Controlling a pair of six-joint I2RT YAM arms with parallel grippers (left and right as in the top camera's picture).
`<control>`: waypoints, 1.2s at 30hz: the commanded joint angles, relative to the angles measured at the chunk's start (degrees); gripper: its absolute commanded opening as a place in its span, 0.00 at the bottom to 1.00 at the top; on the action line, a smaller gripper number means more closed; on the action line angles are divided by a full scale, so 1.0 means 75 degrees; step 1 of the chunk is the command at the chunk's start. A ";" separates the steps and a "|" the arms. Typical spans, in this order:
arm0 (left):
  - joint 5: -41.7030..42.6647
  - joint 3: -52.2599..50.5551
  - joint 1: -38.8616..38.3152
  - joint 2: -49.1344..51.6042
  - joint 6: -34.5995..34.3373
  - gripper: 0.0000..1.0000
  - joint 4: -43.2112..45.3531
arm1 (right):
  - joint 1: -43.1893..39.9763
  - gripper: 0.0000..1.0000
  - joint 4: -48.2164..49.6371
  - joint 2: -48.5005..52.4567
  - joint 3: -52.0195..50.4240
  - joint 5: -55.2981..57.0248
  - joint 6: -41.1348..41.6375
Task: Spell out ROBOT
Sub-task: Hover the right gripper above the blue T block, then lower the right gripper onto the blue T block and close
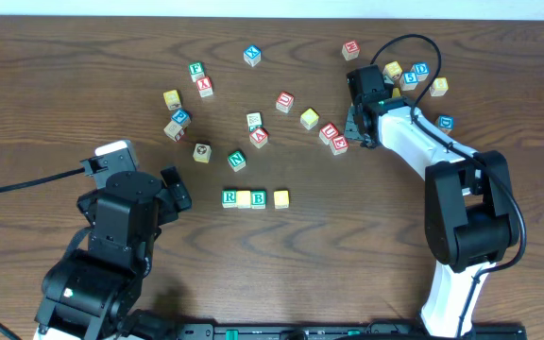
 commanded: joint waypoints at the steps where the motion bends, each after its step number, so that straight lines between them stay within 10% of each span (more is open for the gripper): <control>1: -0.0102 0.0175 0.0038 -0.0006 0.0105 0.99 -0.0006 | 0.0026 0.47 0.0029 0.0137 0.0015 0.0152 0.0032; 36: -0.0102 0.0175 0.0038 -0.0003 0.0105 0.99 -0.0009 | 0.0032 0.39 -0.0082 0.0195 -0.0015 0.0128 0.0093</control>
